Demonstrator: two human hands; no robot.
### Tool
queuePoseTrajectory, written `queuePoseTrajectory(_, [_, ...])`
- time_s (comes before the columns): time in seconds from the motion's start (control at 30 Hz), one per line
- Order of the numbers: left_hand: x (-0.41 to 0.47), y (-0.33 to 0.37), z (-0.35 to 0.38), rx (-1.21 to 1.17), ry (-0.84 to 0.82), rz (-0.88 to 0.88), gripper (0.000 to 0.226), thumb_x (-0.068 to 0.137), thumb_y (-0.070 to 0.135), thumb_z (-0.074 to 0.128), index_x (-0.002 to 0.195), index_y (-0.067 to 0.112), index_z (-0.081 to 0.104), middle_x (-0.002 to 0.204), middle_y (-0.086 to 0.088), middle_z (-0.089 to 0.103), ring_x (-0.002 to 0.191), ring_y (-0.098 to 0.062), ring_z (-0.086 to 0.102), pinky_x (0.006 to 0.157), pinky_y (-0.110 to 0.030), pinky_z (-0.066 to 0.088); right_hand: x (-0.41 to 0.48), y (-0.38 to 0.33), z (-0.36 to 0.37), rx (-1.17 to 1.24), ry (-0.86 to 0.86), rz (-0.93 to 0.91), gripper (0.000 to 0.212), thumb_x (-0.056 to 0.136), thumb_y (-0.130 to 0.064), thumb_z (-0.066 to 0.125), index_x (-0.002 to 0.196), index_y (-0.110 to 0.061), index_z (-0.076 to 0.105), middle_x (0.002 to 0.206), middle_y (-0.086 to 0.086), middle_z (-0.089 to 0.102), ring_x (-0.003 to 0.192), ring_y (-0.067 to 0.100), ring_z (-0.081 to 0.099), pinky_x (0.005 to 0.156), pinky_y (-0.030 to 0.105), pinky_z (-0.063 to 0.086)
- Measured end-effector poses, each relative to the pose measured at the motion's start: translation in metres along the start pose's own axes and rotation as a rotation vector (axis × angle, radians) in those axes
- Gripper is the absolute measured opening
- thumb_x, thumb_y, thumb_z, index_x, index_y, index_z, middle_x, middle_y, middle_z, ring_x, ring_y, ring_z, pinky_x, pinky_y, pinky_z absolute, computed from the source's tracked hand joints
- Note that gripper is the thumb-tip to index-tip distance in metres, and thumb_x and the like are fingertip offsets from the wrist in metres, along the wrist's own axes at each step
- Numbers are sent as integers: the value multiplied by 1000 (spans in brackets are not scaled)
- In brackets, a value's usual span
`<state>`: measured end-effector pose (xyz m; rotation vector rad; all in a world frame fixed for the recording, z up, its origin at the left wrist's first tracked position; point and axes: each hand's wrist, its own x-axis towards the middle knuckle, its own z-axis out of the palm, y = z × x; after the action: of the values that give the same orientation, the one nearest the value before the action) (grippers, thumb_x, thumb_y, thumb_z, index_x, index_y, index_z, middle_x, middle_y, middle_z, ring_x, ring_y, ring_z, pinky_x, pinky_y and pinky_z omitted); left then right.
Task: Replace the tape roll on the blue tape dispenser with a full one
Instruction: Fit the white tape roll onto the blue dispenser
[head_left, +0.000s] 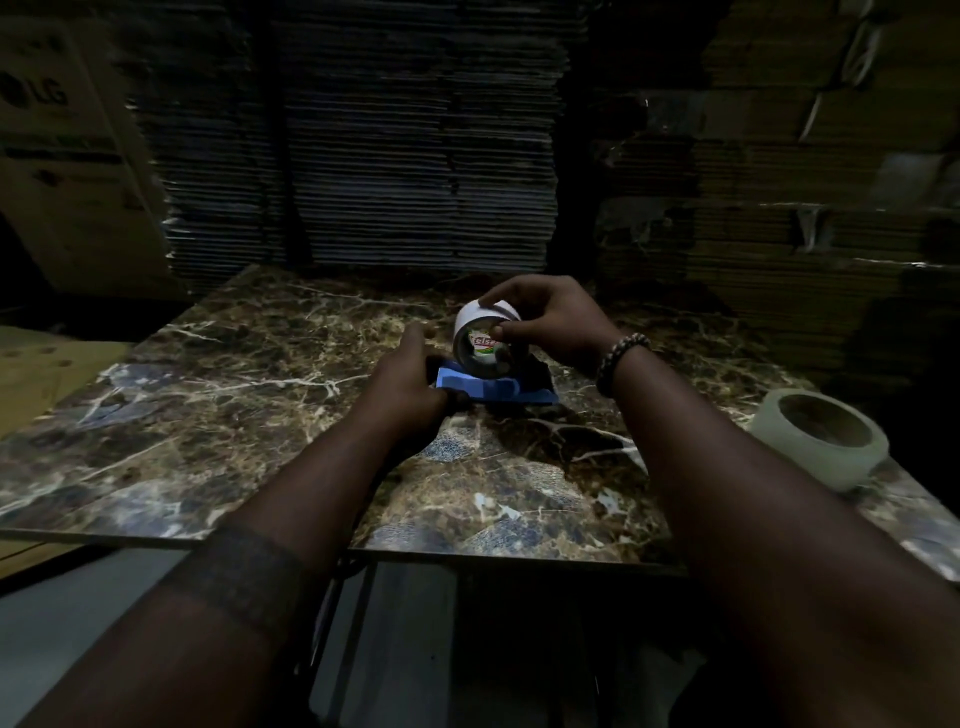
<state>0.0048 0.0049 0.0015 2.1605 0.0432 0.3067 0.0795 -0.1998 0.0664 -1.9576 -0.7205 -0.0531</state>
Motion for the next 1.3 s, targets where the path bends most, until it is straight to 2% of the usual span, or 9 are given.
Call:
queuePoseTrajectory(0.17, [1,0,1,28,5,-4,82,77,10,86,142,19,36,106,16,68,92,-2,66,75,-41,64,-9,9,-9,128,25,48,42,77,10,81,103,-21,71,108,11,75,103,23,75,86,42,64])
queuePoseTrajectory(0.3, [3,0,-2,48,2,0,94,71,15,91,146,23,35,127,2,69,111,-19,68,88,-49,62,-14,16,-11,187,48,73,46,76,11,80,108,-18,63,108,8,70,101,17,71,80,34,62])
queuePoseTrajectory(0.47, [5,-1,-1,53,3,7,95,70,12,93,147,17,37,128,-2,69,112,-19,66,94,-47,59,-20,28,-12,278,68,110,59,74,15,80,121,-17,62,117,9,70,110,22,70,90,44,62])
queuePoseTrajectory(0.6, [5,-1,0,33,1,2,96,70,10,92,148,16,37,126,-2,69,111,-18,65,95,-45,59,-24,37,-10,349,85,123,67,73,16,79,126,-21,61,130,11,69,122,24,67,98,43,59])
queuePoseTrajectory(0.8, [6,-2,-1,43,-5,16,96,70,9,93,149,15,38,130,-3,68,111,-16,62,95,-39,56,-29,42,-7,339,114,151,60,77,11,80,130,-13,63,129,12,71,122,26,69,96,43,61])
queuePoseTrajectory(0.93, [4,0,-2,54,-13,25,94,71,12,93,147,17,39,129,-3,67,113,-17,64,97,-41,56,-34,40,-2,401,144,178,58,79,12,79,128,-14,64,123,8,74,112,20,73,82,34,63])
queuePoseTrajectory(1.1, [2,-2,-4,168,-47,116,85,73,25,89,144,29,41,125,-1,66,109,-21,66,93,-48,58,-46,43,0,487,150,197,55,83,10,77,132,-9,64,124,13,73,107,27,74,77,40,64])
queuePoseTrajectory(1.2, [2,-2,-3,198,-41,170,78,78,37,84,144,29,43,123,1,63,107,-20,64,91,-44,58,-49,43,-7,437,180,209,51,86,14,72,131,-8,64,125,11,71,104,20,74,76,32,64])
queuePoseTrajectory(1.3, [0,-1,-1,162,-10,171,70,89,40,77,149,23,46,117,3,56,105,-17,57,85,-33,48,-47,50,-8,324,219,256,48,84,13,74,127,-6,68,125,18,71,108,30,73,85,44,65])
